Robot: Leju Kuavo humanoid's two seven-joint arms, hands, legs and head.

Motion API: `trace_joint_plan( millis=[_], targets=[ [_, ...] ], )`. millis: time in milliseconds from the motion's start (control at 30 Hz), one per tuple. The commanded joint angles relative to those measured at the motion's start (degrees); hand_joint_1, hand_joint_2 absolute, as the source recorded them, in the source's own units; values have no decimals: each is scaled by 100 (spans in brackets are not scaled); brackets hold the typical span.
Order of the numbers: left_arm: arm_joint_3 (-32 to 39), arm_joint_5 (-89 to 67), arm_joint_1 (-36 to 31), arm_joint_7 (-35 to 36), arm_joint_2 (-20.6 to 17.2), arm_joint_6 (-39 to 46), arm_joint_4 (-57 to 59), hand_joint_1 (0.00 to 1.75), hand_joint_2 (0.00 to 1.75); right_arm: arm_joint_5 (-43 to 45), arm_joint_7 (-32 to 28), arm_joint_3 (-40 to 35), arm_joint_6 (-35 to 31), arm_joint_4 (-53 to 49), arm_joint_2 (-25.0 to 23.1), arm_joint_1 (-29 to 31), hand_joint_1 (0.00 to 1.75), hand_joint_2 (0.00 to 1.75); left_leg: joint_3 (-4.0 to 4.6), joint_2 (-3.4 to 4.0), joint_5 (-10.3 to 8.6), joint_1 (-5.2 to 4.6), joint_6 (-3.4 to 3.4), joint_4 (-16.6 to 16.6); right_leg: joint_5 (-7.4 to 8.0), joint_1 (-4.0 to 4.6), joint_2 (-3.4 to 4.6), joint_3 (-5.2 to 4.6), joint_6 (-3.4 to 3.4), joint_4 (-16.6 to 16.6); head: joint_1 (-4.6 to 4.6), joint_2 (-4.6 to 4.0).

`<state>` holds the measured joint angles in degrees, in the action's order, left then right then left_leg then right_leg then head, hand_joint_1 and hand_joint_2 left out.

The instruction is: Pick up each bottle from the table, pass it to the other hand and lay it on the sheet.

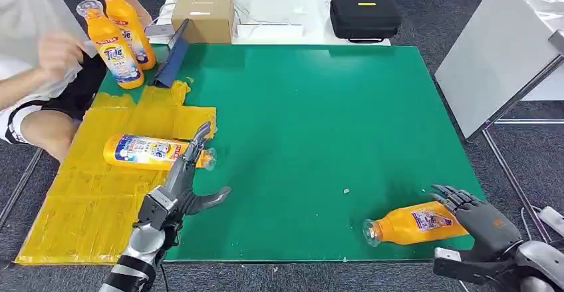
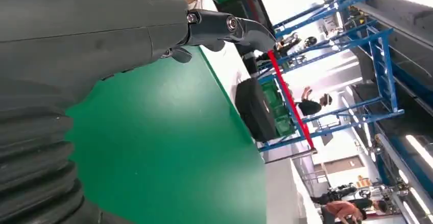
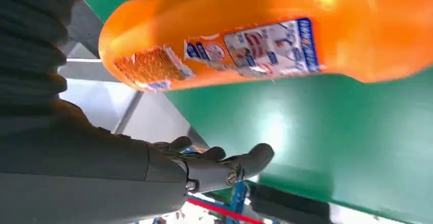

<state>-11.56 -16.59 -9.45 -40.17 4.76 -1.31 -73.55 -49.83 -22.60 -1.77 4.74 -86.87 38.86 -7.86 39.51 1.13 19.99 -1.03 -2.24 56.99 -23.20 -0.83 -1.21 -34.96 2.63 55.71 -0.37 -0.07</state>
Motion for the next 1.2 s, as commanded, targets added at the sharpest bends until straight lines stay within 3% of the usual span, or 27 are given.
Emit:
trace_joint_plan(
  millis=[33, 200, 233, 467, 567, 867, 933, 967, 1000, 1133, 1200],
  targets=[
    [-25, 37, -145, 17, -55, -58, 260, 0, 175, -177, 35, -472, -124, 1304, -568, 731, 0, 175, -28, 1, 8, 14, 15, -5, 0, 11, 12, 31, -10, -16, 0, 0],
    [-49, 56, -152, 17, -47, -75, 282, 0, 175, -364, 106, -598, -211, 1661, -650, 941, 0, 175, -64, 6, 26, 19, 28, -1, -12, 12, 28, 66, -18, -18, 0, 0],
    [-49, 56, -152, 17, -47, -75, 282, 0, 175, -364, 106, -598, -211, 1661, -650, 941, 0, 175, -36, 1, 12, 14, 17, -5, -3, 10, 14, 39, -12, -16, -2, 0],
    [-89, 120, -204, 17, -40, -117, 368, 0, 175, -544, 163, -754, -160, 2173, -597, 1179, 0, 175, -55, -6, 23, 15, 24, 0, -15, 9, 15, 60, -15, -13, 0, 0],
    [-89, 120, -204, 17, -40, -117, 368, 0, 175, -544, 163, -754, -160, 2173, -597, 1179, 0, 175, -23, -3, 7, 10, 14, -3, -2, 6, 9, 26, -9, -10, 0, 0],
    [-89, 120, -204, 17, -40, -117, 368, 0, 175, -544, 163, -754, -160, 2173, -597, 1179, 0, 175, -41, -7, 15, 14, 20, -1, -9, 9, 10, 45, -13, -12, 0, 0],
    [-91, 139, -206, 17, -47, -116, 379, 0, 175, -571, 159, -786, -175, 2211, -600, 1204, 16, 175, -37, -6, 11, 12, 18, -2, -7, 8, 8, 39, -11, -11, 0, 0],
    [-93, 144, -209, 17, -48, -118, 382, 0, 175, -579, 157, -796, -181, 2222, -601, 1211, 119, 175, -51, -10, 19, 14, 23, 0, -13, 9, 9, 55, -14, -11, 0, 0],
    [-107, 163, -216, 17, -60, -105, 387, 0, 175, -595, 146, -837, -201, 2286, -609, 1250, 140, 175, -30, -6, 8, 11, 14, -3, -4, 8, 5, 33, -9, -11, 0, 0],
    [-111, 194, -225, 17, -62, -116, 401, 0, 175, -599, 140, -861, -207, 2326, -591, 1277, 169, 175, -30, -7, 7, 11, 14, -3, -4, 7, 5, 34, -9, -11, 0, 0],
    [-118, 194, -220, 17, -55, -94, 420, 0, 175, -641, 124, -891, -309, 2378, -651, 1343, 166, 175, -33, -6, 9, 11, 15, -3, -5, 7, 7, 37, -10, -11, -2, 0]
  ],
)
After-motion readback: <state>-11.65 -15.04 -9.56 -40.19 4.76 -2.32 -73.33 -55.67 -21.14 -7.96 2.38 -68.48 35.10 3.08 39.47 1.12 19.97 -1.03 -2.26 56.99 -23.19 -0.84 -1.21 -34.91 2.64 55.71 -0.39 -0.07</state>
